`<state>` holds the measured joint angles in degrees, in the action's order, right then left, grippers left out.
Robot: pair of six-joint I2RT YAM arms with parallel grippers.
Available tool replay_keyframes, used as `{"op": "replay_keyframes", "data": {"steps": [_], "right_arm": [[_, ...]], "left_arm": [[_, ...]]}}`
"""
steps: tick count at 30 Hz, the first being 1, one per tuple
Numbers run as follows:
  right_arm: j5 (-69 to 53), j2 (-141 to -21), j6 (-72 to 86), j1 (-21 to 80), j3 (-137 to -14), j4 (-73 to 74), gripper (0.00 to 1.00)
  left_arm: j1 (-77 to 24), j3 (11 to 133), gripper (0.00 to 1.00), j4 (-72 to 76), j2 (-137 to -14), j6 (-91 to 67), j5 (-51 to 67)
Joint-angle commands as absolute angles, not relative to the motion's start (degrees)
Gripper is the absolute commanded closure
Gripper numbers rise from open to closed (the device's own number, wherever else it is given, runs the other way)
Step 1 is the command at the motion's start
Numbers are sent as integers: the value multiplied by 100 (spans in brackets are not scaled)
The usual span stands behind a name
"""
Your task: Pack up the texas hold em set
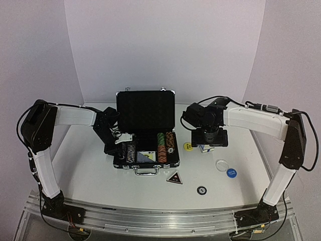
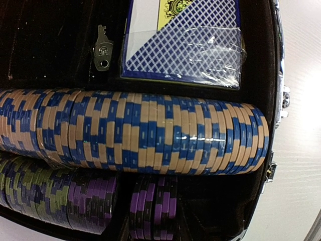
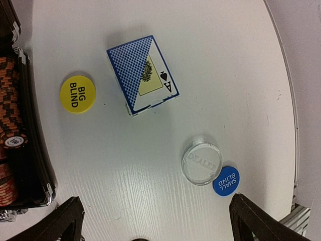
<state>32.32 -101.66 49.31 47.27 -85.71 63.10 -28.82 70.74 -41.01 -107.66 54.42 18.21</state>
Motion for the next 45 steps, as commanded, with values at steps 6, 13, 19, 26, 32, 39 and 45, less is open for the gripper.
{"op": "replay_keyframes", "data": {"steps": [6, 13, 19, 26, 32, 39, 45], "right_arm": [[3118, -10389, 4736, 4703, -8906, 6443, 2], [3129, -10475, 4659, 4709, -8956, 6450, 2], [3119, -10518, 4623, 4704, -9008, 6447, 2], [2957, -10478, 4541, 4703, -8991, 6443, 2], [2707, -10221, 4537, 4704, -8614, 6402, 2], [1566, -9637, 4402, 4712, -7300, 5523, 2], [945, -8870, 4025, 4718, -6126, 4979, 5]], "left_arm": [[-2850, 7355, 74, -4131, -10484, 5440, 1727], [-2848, 7339, 72, -4258, -10195, 5570, 1731], [-2849, 7384, 71, -4328, -9968, 5638, 1671], [-2848, 7526, 38, -4558, -9453, 5872, 2048], [-2848, 8351, 1, -4190, -9161, 5330, 2731], [-3169, 9607, 0, -1873, -9683, 1649, 2784], [-3269, 8601, 0, -735, -9381, -1777, 2296]]}}
